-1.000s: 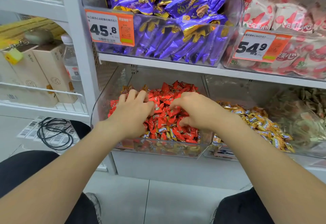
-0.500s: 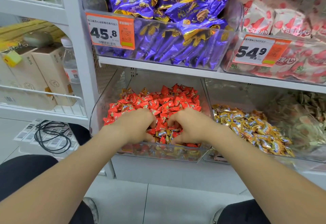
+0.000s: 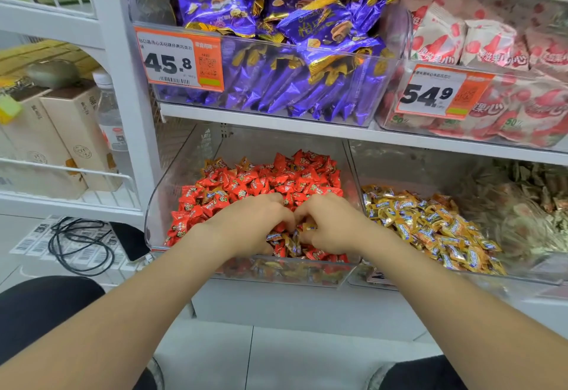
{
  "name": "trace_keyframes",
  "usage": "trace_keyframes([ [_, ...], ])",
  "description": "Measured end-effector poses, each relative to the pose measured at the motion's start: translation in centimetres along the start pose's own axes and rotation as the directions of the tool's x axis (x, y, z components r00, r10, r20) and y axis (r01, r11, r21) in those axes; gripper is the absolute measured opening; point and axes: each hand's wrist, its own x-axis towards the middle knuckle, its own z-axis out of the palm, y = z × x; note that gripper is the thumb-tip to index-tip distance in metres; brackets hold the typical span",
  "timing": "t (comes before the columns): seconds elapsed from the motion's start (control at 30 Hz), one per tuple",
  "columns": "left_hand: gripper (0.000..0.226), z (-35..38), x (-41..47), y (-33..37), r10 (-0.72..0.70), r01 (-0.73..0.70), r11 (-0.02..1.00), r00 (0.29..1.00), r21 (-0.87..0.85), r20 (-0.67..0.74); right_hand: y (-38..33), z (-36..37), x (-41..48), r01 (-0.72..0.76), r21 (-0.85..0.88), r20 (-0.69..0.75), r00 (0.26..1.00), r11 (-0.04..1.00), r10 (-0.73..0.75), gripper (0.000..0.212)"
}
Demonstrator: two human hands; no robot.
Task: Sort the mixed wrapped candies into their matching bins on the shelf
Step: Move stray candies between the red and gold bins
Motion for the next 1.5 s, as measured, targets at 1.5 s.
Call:
trace_keyframes([
  [1.5, 0.057, -0.2, -1.3, 0.2, -0.183, 0.16, 0.921, 0.983, -0.356, -0.033, -1.2, -1.6, -0.3, 0.074, 0.069, 0.156, 0.984, 0.995, -0.084, 0.008],
])
